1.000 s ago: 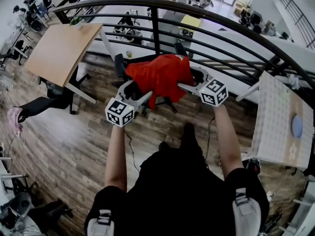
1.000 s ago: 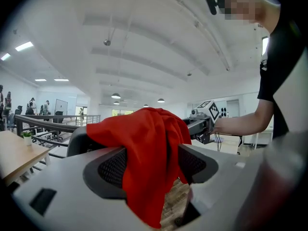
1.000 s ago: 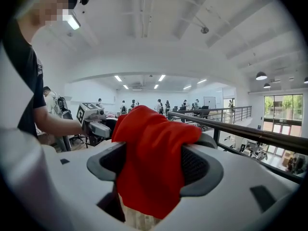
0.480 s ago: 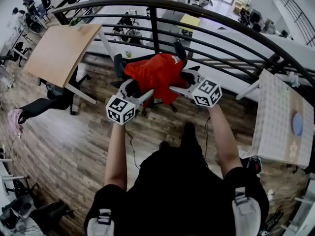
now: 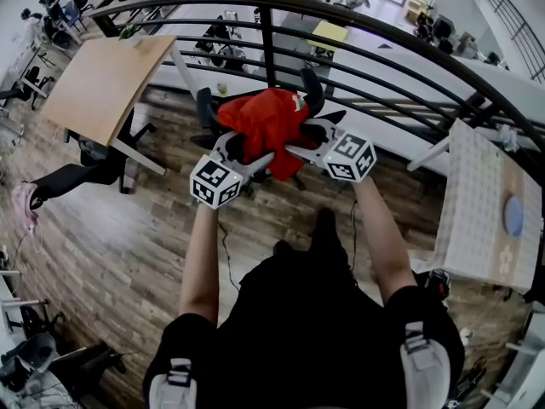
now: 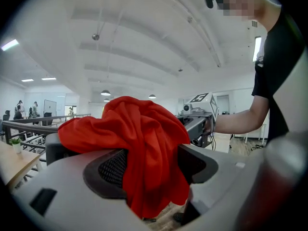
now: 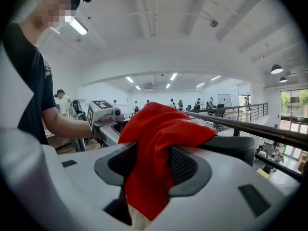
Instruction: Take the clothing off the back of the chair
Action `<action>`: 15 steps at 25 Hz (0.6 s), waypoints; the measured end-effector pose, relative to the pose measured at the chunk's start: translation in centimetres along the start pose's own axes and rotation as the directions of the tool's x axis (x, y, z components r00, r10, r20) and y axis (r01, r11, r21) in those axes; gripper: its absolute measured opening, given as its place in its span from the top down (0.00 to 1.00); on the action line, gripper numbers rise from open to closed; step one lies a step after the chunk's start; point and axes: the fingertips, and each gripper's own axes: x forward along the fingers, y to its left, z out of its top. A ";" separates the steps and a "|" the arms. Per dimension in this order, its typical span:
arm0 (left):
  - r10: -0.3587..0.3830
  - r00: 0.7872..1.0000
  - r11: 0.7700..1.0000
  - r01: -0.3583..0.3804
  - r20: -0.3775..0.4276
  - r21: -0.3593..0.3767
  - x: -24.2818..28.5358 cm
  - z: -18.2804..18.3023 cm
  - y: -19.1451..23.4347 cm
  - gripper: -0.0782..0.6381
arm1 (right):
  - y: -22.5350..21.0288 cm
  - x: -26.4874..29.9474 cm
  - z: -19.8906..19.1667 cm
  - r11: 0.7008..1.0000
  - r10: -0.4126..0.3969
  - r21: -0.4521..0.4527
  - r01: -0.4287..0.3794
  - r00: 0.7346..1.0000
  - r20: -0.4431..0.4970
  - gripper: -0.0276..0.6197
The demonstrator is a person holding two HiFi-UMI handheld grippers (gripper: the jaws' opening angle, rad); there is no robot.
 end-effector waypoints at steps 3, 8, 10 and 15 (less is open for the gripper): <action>-0.016 1.000 1.000 0.016 -0.001 -0.008 0.3 0.0 -0.4 0.44 | 0.5 0.6 0.1 1.000 0.013 -0.003 -0.013 1.000 0.000 0.65; -0.042 0.999 0.998 0.043 0.022 -0.039 0.5 0.1 -0.7 0.44 | 0.5 1.1 0.2 1.000 0.021 0.006 -0.021 1.000 0.009 0.69; -0.052 0.998 0.998 0.053 0.021 -0.040 0.6 0.1 -0.7 0.45 | 0.5 1.3 0.2 1.000 0.021 0.003 -0.021 1.000 0.009 0.71; -0.065 0.997 0.997 0.066 0.031 -0.042 0.4 0.2 -0.9 0.49 | 0.8 1.8 0.3 1.000 0.023 -0.007 -0.023 1.000 0.017 0.77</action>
